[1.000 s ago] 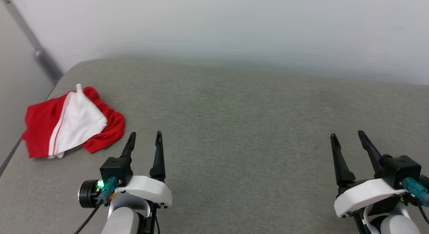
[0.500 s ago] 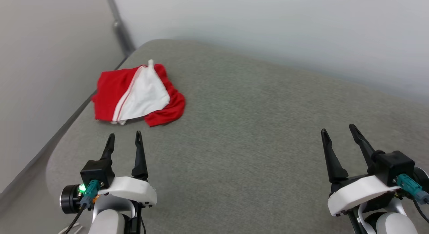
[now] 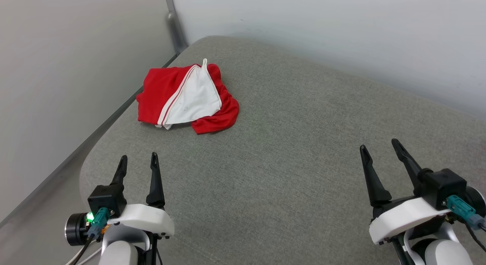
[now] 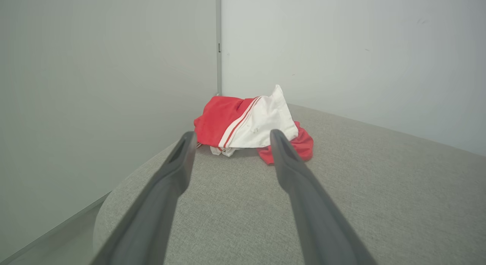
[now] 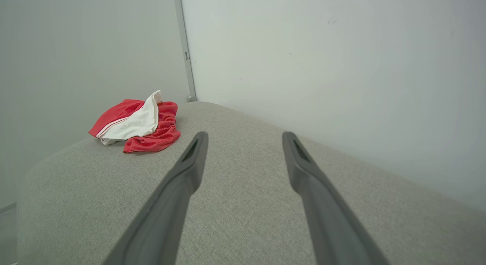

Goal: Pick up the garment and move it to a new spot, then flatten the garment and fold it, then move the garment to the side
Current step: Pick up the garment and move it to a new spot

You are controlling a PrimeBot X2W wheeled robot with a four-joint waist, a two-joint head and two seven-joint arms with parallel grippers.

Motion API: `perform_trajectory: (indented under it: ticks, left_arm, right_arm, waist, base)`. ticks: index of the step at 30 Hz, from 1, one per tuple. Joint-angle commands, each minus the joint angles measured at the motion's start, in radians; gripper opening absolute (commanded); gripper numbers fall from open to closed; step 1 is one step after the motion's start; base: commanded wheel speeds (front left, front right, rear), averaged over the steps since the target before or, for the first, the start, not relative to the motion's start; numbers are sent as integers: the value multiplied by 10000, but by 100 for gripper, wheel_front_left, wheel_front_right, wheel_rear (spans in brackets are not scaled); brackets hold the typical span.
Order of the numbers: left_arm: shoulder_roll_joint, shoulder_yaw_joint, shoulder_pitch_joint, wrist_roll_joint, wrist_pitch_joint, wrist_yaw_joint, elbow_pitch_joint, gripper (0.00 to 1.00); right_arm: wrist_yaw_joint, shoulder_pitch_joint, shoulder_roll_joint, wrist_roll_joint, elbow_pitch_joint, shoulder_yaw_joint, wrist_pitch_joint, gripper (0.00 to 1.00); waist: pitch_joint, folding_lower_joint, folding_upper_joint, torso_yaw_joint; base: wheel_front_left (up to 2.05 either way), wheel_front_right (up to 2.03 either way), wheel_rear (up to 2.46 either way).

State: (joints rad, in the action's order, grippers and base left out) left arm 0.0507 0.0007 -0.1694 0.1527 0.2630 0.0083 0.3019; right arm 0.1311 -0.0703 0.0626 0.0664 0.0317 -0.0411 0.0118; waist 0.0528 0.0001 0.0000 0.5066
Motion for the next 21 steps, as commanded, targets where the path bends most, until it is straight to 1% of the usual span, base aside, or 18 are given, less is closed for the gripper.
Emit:
perform_trajectory:
  ticks: [1, 5, 8, 13, 17, 21]
  left_arm:
    - [-3, -11, -72, -46, 26, -2, -8, 100]
    - [-3, -33, -239, -97, 26, 68, -44, 100]
    - [2, 159, -462, -1, 26, 81, 145, 100]
    - [69, 342, -1579, 266, -65, -20, 810, 100]
    - [431, 539, -2905, 551, -960, -133, 1506, 100]
    - [868, 596, -4153, 840, -2160, -391, 2033, 100]
  right_arm:
    - [-7, -50, 53, 15, 52, -11, 0, 100]
    - [-7, -151, 112, 79, 63, -64, -47, 100]
    - [-7, -236, 136, 111, 104, -134, -94, 100]
    - [-7, -535, 254, 84, 381, -164, -281, 100]
    - [-7, -857, 342, 127, 645, -200, -366, 100]
    - [-7, -1176, 465, 163, 829, -115, -354, 100]
  waist:
    - [9, -1, 0, -1]
    - [75, -1, 0, -87]
    - [180, -1, 0, -236]
    - [769, -1, 0, -715]
    - [1482, -1, 0, -1320]
    - [2307, -1, 0, -1969]
  base:
    - [0, 0, 0]
    - [0, 0, 0]
    - [0, 0, 0]
    - [0, 0, 0]
    - [0, 0, 0]
    - [0, 0, 0]
